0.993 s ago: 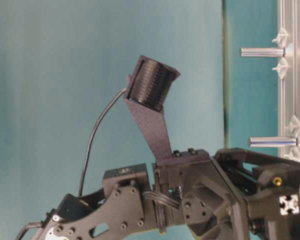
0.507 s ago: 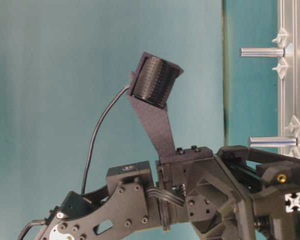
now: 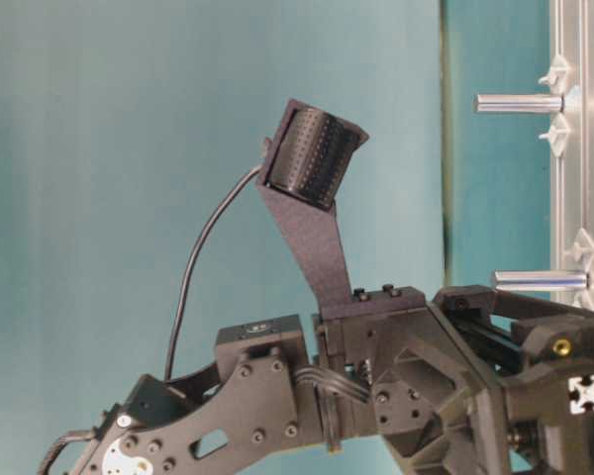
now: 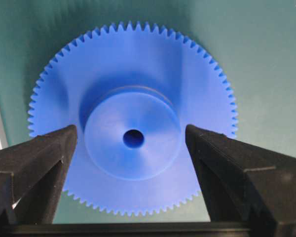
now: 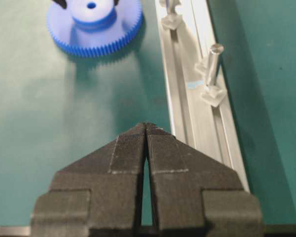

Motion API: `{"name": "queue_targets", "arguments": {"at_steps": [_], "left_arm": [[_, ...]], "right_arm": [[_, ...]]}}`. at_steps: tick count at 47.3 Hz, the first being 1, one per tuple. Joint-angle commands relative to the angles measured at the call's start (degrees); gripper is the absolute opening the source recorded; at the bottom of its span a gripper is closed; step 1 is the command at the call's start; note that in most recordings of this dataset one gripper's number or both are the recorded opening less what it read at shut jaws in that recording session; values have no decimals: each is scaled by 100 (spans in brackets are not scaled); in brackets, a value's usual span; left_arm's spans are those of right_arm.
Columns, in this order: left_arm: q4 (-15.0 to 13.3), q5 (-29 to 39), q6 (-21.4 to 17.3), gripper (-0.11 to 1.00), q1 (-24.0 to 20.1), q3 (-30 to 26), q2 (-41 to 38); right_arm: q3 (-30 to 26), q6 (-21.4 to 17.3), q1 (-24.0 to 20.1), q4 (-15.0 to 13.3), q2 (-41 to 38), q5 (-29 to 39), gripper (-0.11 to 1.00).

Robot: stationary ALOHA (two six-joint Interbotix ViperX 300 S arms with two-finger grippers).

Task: Find the location of the shaft and insert the large gear.
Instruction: 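Close the left gripper on the blue gear's hub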

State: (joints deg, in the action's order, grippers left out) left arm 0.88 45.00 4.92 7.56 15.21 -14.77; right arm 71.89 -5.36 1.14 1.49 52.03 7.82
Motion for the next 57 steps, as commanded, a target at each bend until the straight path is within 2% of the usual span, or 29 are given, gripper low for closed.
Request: {"name": "queue_targets", "arguments": {"at_steps": [1, 23, 57], "left_arm": [[9, -26, -9, 91, 0, -105, 88], [18, 0, 9, 91, 0, -62, -18], [9, -237, 70, 91, 0, 79, -149]], "right_arm": [[-53, -53, 18, 9, -26, -62, 1], [-18, -220, 18, 18, -26, -62, 1], [-9, -220, 18, 9, -26, -105, 1]]}}
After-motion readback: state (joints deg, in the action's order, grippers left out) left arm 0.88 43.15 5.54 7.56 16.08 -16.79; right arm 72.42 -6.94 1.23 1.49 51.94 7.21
